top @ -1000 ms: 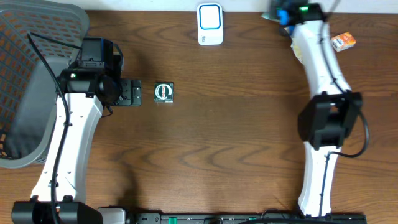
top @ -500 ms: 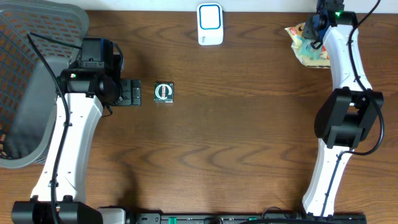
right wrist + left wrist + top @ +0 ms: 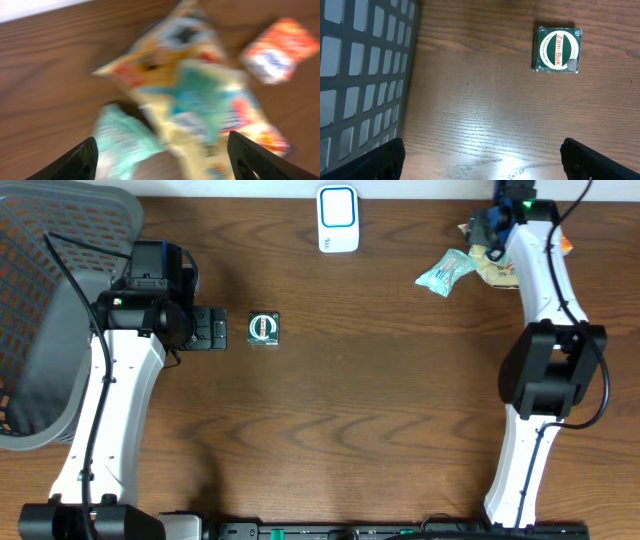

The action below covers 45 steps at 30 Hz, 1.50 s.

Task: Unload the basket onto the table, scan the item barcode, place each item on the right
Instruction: 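Carry the wipes pack to the back right corner and release it, then move the right gripper left over the green Zam-Buk tin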

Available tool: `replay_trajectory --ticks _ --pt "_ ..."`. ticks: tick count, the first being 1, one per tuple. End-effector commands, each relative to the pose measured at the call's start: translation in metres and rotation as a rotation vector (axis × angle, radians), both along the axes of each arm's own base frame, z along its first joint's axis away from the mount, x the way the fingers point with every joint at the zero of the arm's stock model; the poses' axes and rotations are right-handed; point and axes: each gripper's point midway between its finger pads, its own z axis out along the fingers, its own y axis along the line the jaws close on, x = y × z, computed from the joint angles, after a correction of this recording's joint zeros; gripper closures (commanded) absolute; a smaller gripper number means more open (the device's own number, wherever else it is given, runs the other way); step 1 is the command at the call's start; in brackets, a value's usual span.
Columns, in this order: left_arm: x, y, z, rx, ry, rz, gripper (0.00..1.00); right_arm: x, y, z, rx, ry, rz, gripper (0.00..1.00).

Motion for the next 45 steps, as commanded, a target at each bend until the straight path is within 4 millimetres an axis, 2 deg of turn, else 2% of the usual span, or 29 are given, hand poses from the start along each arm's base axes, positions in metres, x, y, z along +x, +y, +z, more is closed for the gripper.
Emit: replay_trajectory --ticks 1,4,7,12,17,23,28,34,38,45 --pt "-0.001 0.001 -0.004 0.011 0.013 -0.003 0.02 0.0 0.09 0.044 0.209 -0.079 0.227 0.21" --pt "-0.001 0.001 -0.004 0.011 0.014 -0.003 0.02 -0.011 0.161 0.051 0.398 -0.07 0.411 0.19" --pt "-0.001 0.001 -0.004 0.011 0.013 -0.003 0.02 -0.028 0.218 0.055 0.518 -0.045 0.551 0.16" --pt "-0.001 0.001 -0.004 0.011 0.014 -0.003 0.02 -0.053 0.282 0.051 0.513 -0.002 0.659 0.15" --pt "-0.001 0.001 -0.004 0.011 0.013 -0.003 0.02 -0.08 0.332 0.035 0.429 0.041 0.722 0.16" --pt "-0.001 0.001 -0.004 0.011 0.014 -0.003 0.02 -0.116 0.375 0.008 0.281 0.087 0.757 0.16" --pt "-0.001 0.001 -0.004 0.011 0.014 -0.003 0.02 -0.137 0.399 -0.017 0.173 0.076 0.717 0.14" --pt "-0.001 0.001 -0.004 0.011 0.014 -0.003 0.03 -0.165 0.444 -0.042 0.217 0.037 0.761 0.13" --pt "-0.001 0.001 -0.004 0.011 0.014 -0.003 0.02 -0.172 0.457 -0.051 0.223 -0.002 0.722 0.13" --pt "-0.001 0.001 -0.004 0.011 0.014 -0.003 0.02 -0.171 0.462 -0.055 0.216 -0.044 0.676 0.13"
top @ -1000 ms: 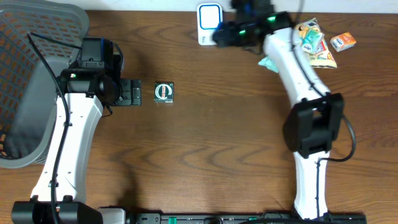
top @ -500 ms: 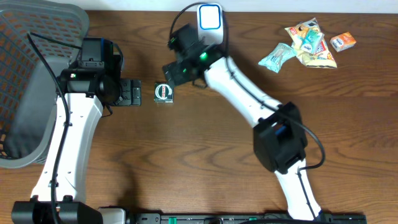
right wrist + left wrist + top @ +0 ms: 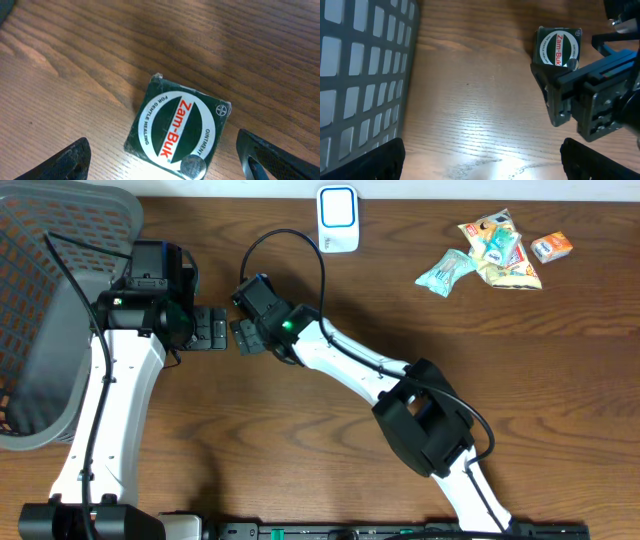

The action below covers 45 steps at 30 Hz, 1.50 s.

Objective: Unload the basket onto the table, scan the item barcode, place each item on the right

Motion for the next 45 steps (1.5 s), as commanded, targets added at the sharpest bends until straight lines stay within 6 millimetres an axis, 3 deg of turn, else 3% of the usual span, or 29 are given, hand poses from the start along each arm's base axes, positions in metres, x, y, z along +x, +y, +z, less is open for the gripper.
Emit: replay_trajectory --ticks 1,12,23,31,40,44,45 --pt "-0.001 0.001 -0.004 0.011 0.013 -0.003 0.02 0.006 -0.004 0.008 0.008 -0.031 -0.069 0.13" --pt "-0.001 0.001 -0.004 0.011 0.014 -0.003 0.02 0.004 -0.01 -0.035 -0.039 0.021 -0.106 0.13" --pt "-0.001 0.001 -0.004 0.011 0.014 -0.003 0.02 0.006 -0.014 -0.038 -0.054 0.012 -0.118 0.23" --pt "-0.001 0.001 -0.004 0.011 0.014 -0.003 0.02 0.025 -0.043 -0.036 -0.155 -0.064 -0.202 0.27" --pt "-0.001 0.001 -0.004 0.011 0.014 -0.003 0.02 0.038 -0.128 -0.041 -0.292 0.063 -0.317 0.27" --pt "-0.001 0.001 -0.004 0.011 0.014 -0.003 0.02 0.044 -0.149 -0.022 -0.298 0.069 -0.345 0.26" --pt "-0.001 0.001 -0.004 0.011 0.014 -0.003 0.02 0.05 -0.156 0.0 -0.286 0.04 -0.339 0.26"
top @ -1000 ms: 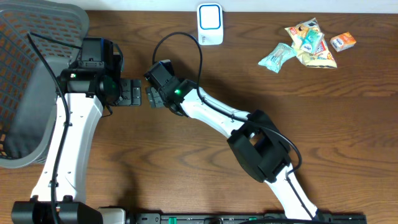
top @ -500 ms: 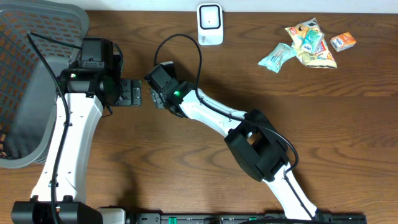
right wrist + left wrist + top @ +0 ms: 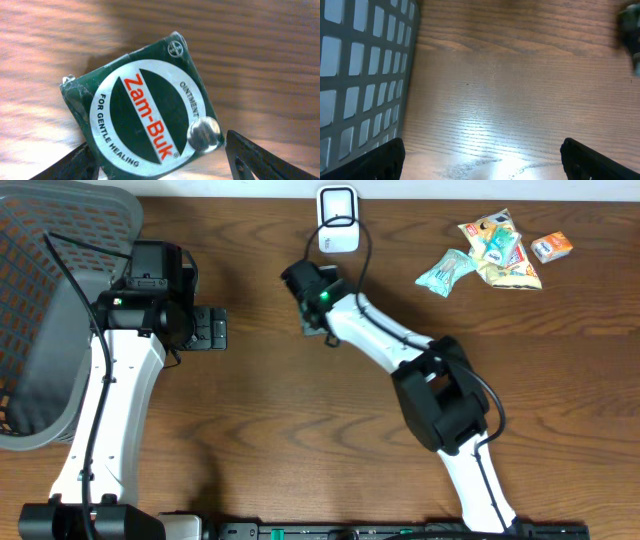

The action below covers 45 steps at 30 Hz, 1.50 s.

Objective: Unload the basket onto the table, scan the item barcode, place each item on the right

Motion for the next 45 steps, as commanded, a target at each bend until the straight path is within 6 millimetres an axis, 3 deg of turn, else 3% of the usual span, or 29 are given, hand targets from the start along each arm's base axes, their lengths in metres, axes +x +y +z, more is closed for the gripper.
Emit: replay_trajectory --ticks 1,6,11,15,22,30,36,45 --pt "-0.001 0.001 -0.004 0.011 0.013 -0.003 0.02 0.014 -0.014 0.053 0.009 -0.082 0.017 0.27" --pt "-0.001 0.001 -0.004 0.011 0.013 -0.003 0.02 0.024 -0.018 0.107 0.068 -0.184 0.019 0.28" --pt "-0.001 0.001 -0.004 0.011 0.013 -0.003 0.02 0.036 -0.004 0.118 0.125 -0.254 0.014 0.27" --pt "-0.001 0.001 -0.004 0.011 0.013 -0.003 0.02 0.045 -0.003 0.108 0.194 -0.268 -0.09 0.27" --pt "-0.001 0.001 -0.004 0.011 0.013 -0.003 0.02 0.065 0.01 0.062 0.224 -0.283 -0.121 0.29" --pt "-0.001 0.001 -0.004 0.011 0.013 -0.003 0.02 0.076 -0.002 0.025 0.177 -0.262 -0.109 0.3" --pt "-0.001 0.001 -0.004 0.011 0.013 -0.003 0.02 0.07 -0.008 0.019 0.137 -0.225 -0.087 0.3" --pt "-0.001 0.001 -0.004 0.011 0.013 -0.003 0.02 0.034 -0.03 -0.002 0.021 -0.059 -0.085 0.31"
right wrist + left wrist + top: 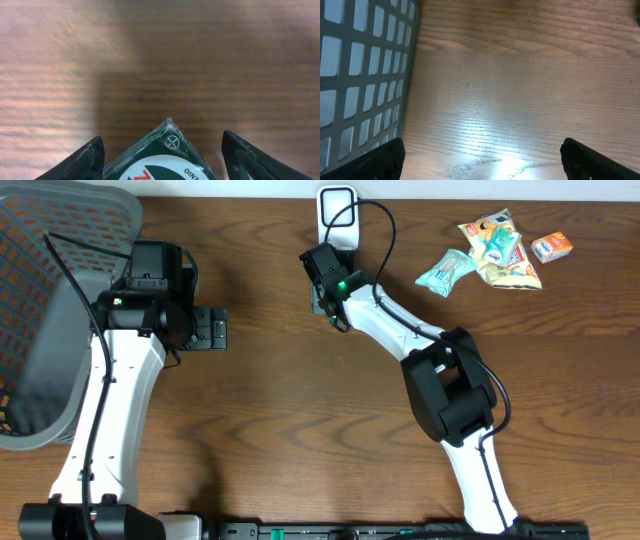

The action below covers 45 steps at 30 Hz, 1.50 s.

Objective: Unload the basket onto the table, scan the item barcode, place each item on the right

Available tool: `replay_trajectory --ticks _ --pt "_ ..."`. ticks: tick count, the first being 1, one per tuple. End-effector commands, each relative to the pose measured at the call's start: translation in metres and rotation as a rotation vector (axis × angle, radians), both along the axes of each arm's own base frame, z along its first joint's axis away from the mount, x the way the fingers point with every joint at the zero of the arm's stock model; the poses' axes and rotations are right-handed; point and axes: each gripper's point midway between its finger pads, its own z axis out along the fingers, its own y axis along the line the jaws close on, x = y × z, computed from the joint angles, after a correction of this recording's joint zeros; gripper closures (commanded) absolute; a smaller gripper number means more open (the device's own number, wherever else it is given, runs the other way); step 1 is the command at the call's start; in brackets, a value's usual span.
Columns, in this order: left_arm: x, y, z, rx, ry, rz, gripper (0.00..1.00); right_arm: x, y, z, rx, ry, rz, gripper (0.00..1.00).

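Note:
The green Zam-Buk box [162,157] sits between my right gripper's fingers [92,160], with only its upper corner showing at the bottom of the right wrist view. My right gripper [322,298] is shut on it, just in front of the white and blue scanner [338,218] at the table's far edge. In the overhead view the gripper hides most of the box. My left gripper [213,330] rests open at the left over bare wood, with nothing between its fingers [380,160].
A grey mesh basket [50,300] fills the left edge, right beside the left arm. Snack packets [480,250] and a small orange box [552,247] lie at the far right. The table is brown wood [330,420].
My right gripper has moved with the box a little to the right and farther back, closer to the scanner. The box now sits lower in the right wrist view. The left arm has not moved.
First my right gripper was over the snack packets at the far right, and the box lay on the table in front of the left gripper. Then the right gripper was over the box. Then it held the box mid-table, and now holds it just before the scanner.

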Motion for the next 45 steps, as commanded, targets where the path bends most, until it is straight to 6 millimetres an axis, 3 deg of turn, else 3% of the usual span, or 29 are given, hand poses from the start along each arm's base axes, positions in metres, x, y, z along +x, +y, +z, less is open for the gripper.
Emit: replay_trajectory --ticks 1,5,13,16,19,24,27,33,39,45 --pt "-0.001 0.001 -0.004 0.011 0.014 -0.003 0.02 -0.016 -0.013 -0.006 -0.07 0.07 0.008 0.31" --pt "-0.001 0.001 -0.004 0.011 0.014 -0.003 0.02 -0.034 -0.024 0.002 -0.112 0.134 0.013 0.29" --pt "-0.001 0.001 -0.004 0.011 0.014 -0.003 0.02 -0.058 -0.039 0.048 -0.201 0.184 0.145 0.25" --pt "-0.001 0.001 -0.004 0.011 0.014 -0.003 0.02 -0.065 -0.045 0.054 -0.213 0.208 0.142 0.23" --pt "-0.001 0.001 -0.004 0.011 0.014 -0.003 0.02 -0.069 -0.047 0.048 -0.201 0.241 0.145 0.22" --pt "-0.001 0.001 -0.004 0.011 0.014 -0.003 0.02 -0.081 -0.031 0.035 -0.037 0.331 0.182 0.14" --pt "-0.001 0.001 -0.004 0.011 0.014 -0.003 0.02 -0.078 -0.035 0.03 -0.007 0.335 0.157 0.11" --pt "-0.001 0.001 -0.004 0.011 0.014 -0.003 0.02 -0.086 -0.058 0.01 0.018 0.387 0.029 0.1" --pt "-0.001 0.001 -0.004 0.011 0.014 -0.003 0.02 -0.099 -0.05 -0.009 0.107 0.444 0.046 0.1" --pt "-0.001 0.001 -0.004 0.011 0.014 -0.003 0.02 -0.093 -0.044 -0.009 0.117 0.415 0.074 0.12"
